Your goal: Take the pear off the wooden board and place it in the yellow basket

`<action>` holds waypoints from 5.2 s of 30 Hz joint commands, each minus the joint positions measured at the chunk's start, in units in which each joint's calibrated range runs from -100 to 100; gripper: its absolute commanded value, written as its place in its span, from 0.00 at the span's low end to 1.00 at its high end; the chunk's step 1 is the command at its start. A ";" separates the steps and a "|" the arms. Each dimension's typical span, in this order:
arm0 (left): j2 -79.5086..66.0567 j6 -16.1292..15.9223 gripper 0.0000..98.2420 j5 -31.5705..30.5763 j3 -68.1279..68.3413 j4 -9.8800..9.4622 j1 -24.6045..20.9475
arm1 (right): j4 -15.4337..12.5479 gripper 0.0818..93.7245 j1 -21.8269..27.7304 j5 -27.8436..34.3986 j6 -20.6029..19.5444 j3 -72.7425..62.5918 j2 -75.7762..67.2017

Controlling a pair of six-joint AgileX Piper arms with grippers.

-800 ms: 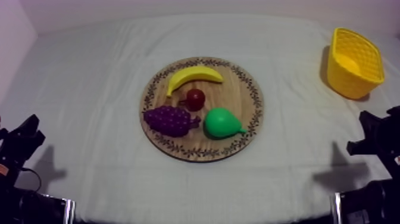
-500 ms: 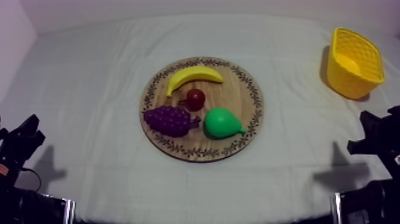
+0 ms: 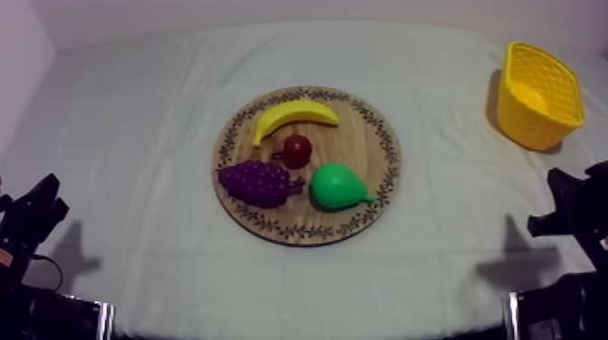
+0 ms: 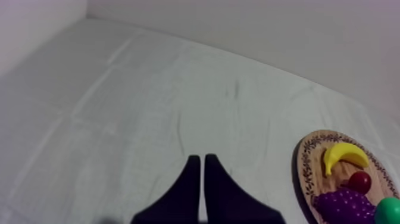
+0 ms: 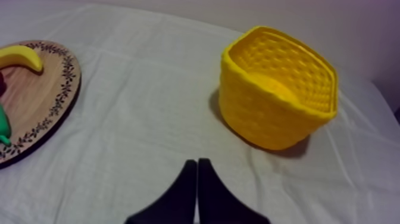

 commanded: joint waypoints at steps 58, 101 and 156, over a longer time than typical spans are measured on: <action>-0.02 0.03 0.00 0.01 -0.05 -0.01 0.00 | -18.93 0.06 -22.41 25.49 25.16 -63.34 80.80; -0.02 0.01 0.00 0.01 -0.05 -0.01 0.00 | -17.27 0.81 -30.71 26.86 22.79 -78.52 119.34; -0.02 0.01 0.00 0.01 -0.05 -0.01 0.00 | -13.14 0.49 3.52 32.64 13.49 -105.06 112.58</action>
